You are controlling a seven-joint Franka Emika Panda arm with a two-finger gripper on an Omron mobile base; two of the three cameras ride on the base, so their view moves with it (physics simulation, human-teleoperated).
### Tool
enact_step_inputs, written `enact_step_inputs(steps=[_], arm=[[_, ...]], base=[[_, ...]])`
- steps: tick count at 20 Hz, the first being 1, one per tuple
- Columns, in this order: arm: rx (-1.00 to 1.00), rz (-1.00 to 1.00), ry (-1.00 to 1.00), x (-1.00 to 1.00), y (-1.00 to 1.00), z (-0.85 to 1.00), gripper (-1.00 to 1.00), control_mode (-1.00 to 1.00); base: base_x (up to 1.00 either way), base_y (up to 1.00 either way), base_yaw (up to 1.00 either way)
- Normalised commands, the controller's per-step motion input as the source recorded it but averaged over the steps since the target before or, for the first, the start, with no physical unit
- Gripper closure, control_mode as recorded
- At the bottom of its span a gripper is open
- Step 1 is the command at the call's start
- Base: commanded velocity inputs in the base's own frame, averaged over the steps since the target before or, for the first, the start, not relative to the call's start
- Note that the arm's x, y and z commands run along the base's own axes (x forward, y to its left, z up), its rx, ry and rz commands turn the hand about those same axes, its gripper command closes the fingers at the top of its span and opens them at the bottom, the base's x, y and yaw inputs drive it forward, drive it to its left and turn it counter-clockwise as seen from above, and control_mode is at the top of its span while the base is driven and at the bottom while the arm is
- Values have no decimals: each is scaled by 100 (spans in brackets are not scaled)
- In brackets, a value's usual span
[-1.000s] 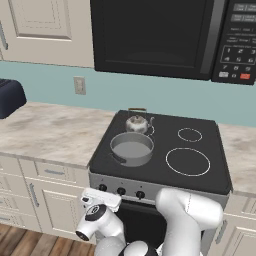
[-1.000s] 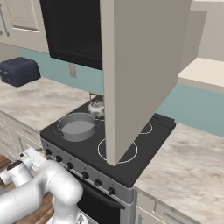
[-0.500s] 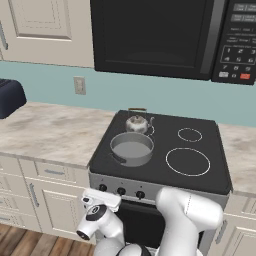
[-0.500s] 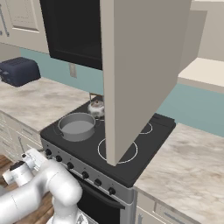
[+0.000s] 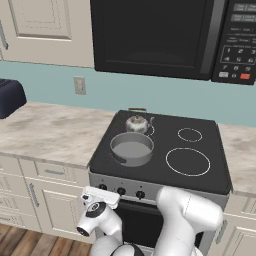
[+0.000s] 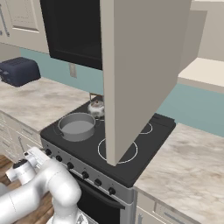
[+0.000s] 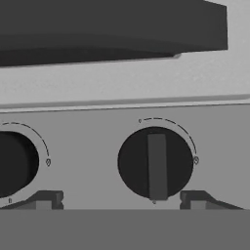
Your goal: Pick the kettle from the cabinet and place it on a stove burner. Then pick the pot from the counter and place it on another stove burner. Finally, turn both burners on.
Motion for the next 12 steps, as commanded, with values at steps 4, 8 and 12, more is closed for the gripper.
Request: enact_step_inputs(steps=[4,8,12], arm=[[-1,0,0,14,2,-17,-100,-100],[-1,0,0,16,6,-18,-100,-100],[0,0,0,5,1,-27,-100,-100]], base=[[0,0,0],[0,0,0],[0,0,0]])
